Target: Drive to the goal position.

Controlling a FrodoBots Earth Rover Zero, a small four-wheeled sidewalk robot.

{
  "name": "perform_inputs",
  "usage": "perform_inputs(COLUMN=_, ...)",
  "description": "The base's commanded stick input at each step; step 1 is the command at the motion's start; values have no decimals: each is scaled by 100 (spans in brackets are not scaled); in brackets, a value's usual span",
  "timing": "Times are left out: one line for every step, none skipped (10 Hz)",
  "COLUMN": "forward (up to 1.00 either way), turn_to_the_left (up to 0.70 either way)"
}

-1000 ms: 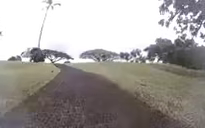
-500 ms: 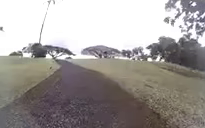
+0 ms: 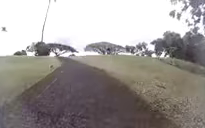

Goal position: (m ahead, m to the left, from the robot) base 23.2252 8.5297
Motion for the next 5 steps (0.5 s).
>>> perform_inputs(forward=85, turn_to_the_left=0)
perform_inputs(forward=85, turn_to_the_left=0)
perform_inputs(forward=85, turn_to_the_left=0)
perform_inputs(forward=85, turn_to_the_left=0)
perform_inputs(forward=85, turn_to_the_left=0)
